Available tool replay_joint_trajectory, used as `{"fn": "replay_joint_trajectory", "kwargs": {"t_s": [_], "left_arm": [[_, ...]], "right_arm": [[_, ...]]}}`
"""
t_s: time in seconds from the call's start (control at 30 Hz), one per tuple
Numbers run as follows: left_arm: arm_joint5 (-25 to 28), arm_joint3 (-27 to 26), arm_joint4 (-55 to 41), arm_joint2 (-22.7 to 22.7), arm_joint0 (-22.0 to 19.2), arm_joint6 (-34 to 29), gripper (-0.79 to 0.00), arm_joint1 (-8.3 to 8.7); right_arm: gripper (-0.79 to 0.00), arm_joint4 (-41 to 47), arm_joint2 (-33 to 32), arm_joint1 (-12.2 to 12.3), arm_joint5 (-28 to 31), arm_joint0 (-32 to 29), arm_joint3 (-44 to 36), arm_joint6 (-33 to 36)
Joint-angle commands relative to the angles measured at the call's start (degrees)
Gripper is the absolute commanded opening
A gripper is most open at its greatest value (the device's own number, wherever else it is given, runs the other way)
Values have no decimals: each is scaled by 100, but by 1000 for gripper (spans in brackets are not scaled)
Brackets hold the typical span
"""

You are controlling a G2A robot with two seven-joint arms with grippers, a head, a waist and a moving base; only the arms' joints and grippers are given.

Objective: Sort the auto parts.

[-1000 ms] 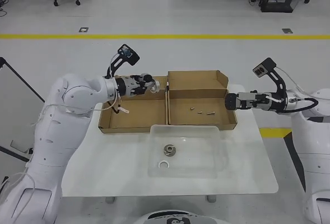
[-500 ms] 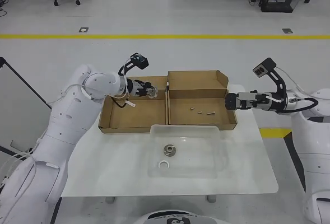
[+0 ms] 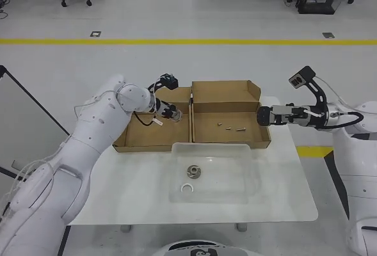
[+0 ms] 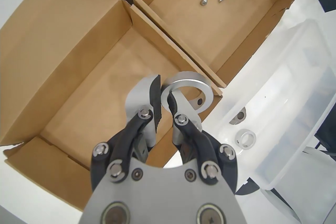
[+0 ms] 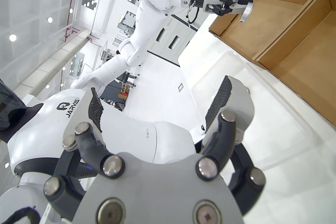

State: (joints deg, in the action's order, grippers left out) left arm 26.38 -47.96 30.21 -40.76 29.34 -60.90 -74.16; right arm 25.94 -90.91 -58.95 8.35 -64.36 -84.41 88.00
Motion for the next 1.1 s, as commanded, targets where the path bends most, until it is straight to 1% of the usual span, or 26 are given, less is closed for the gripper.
{"fn": "replay_joint_trajectory", "kwargs": {"t_s": [0.0, 0.1, 0.5, 0.57, 0.7, 0.83, 0.97, 1.07], "left_arm": [[23, 245, 5, 141, -93, 18, -785, -90], [49, 578, -54, 305, -194, 107, -785, -231], [27, 567, -54, 301, -175, 148, -785, -230], [-73, 379, 15, 343, -74, 119, -785, -231], [-507, 155, 208, 412, -7, 10, -785, -248], [-995, 252, 395, 542, -17, -60, -785, -328], [-1169, 475, 460, 643, -57, -10, -785, -426], [-1204, 676, 484, 709, -98, 61, -785, -505]], "right_arm": [[0, 0, 0, 0, 0, 0, 0, 0], [0, 0, 0, 0, 0, 0, 0, 0], [0, 0, 0, 0, 0, 0, 0, 0], [0, 0, 0, 0, 0, 0, 0, 0], [0, 0, 0, 0, 0, 0, 0, 0], [0, 0, 0, 0, 0, 0, 0, 0], [0, 0, 0, 0, 0, 0, 0, 0], [0, 0, 0, 0, 0, 0, 0, 0]]}}
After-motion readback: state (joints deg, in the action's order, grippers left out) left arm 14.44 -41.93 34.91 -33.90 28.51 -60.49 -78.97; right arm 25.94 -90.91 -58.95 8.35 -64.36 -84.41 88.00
